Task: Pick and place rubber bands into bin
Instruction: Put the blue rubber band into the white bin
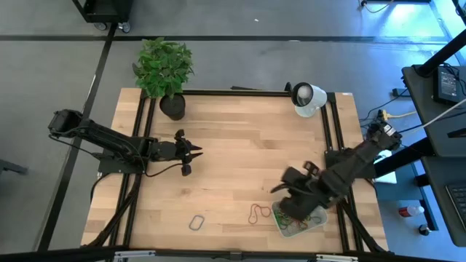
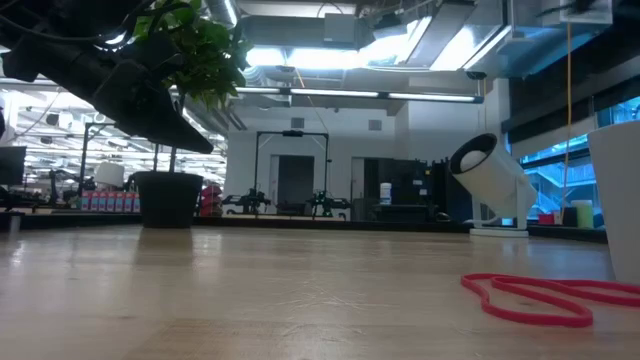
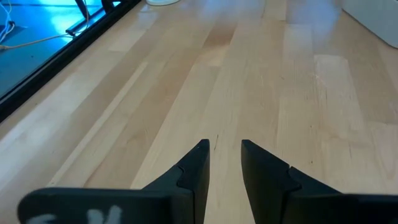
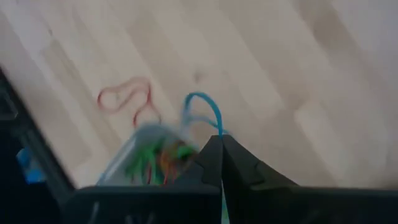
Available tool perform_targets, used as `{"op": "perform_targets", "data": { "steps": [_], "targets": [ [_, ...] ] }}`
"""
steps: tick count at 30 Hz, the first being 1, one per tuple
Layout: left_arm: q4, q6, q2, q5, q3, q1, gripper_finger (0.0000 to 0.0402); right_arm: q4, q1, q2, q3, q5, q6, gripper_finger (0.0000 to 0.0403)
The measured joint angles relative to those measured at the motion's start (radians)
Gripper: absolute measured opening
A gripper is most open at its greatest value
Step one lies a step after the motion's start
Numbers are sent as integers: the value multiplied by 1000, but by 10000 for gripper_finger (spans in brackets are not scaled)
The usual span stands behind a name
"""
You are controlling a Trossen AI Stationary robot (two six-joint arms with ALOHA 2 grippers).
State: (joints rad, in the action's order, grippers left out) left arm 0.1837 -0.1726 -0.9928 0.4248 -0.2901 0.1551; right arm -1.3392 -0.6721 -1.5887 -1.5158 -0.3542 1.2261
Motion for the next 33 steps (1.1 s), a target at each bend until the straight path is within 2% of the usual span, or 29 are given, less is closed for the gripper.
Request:
{"op": "perform_targets", "data": {
  "steps": [6, 11, 16, 26, 33],
  "targets": [
    [0, 0, 0, 0, 0, 0, 86, -81, -147, -1, 0, 138, 296, 0],
    [0, 0, 0, 0, 0, 0, 86, -87, -206, -35, 0, 138, 409, 0],
    [1, -1, 0, 0, 0, 0, 86, -83, -210, -132, 0, 146, 414, 0],
    [0, -8, 0, 1, 0, 0, 86, 54, -199, -324, 9, 170, 326, 0],
    [1, -8, 0, 1, 0, 0, 86, 260, -197, -303, 190, 183, 336, 0]
  ]
}}
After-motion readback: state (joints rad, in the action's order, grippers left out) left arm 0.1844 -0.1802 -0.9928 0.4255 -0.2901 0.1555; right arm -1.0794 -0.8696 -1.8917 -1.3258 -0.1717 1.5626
